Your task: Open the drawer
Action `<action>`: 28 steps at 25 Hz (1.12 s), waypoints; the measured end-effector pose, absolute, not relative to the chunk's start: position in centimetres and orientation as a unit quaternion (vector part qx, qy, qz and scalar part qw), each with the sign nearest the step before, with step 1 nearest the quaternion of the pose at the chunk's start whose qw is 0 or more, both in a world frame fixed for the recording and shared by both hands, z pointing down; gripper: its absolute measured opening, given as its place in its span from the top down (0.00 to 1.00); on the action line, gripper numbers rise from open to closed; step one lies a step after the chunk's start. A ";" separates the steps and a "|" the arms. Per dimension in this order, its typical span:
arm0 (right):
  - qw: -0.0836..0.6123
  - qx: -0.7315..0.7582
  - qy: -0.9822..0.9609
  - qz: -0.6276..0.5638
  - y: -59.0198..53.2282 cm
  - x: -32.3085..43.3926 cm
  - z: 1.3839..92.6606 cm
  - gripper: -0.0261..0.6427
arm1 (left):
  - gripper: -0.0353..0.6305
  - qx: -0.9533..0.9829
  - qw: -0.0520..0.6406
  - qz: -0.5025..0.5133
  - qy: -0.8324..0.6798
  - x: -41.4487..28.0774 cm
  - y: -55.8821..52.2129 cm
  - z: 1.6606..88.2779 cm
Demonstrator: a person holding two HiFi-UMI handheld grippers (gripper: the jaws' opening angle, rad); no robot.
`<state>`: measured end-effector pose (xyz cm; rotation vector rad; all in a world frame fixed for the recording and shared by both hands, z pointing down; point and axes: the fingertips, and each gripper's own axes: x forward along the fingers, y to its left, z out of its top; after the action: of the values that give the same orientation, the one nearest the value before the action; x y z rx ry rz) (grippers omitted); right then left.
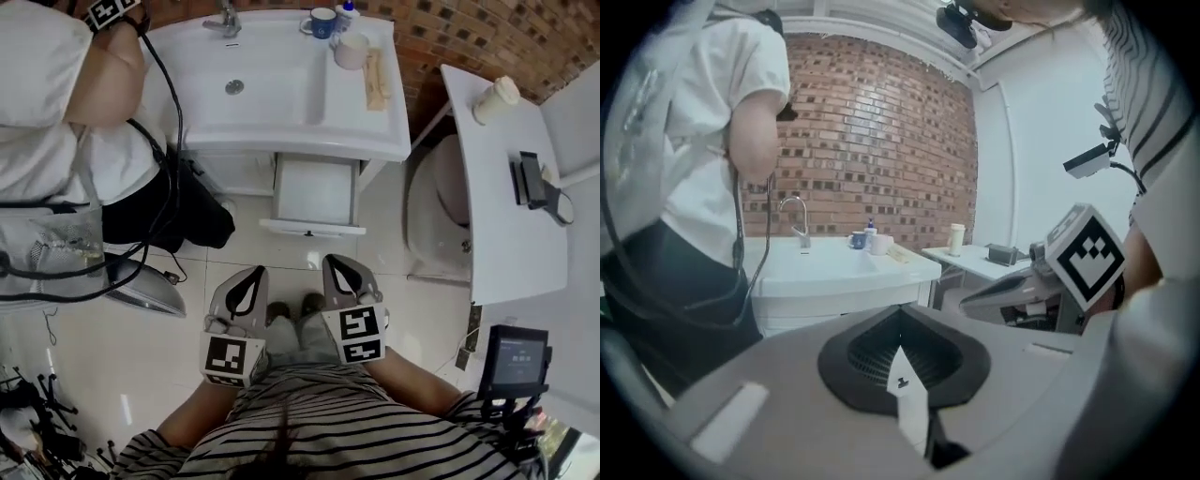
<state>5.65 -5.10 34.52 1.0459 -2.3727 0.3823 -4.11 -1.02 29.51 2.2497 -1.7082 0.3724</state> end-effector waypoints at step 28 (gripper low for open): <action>0.157 0.416 -0.895 -0.022 34.3 1.8 13.9 0.96 | 0.92 0.833 0.005 0.052 -0.551 -5.0 35.1 15.4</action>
<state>1.82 34.30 13.86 1.1919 -2.5620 -0.0618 -4.96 35.10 15.35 2.6097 -1.7250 0.1614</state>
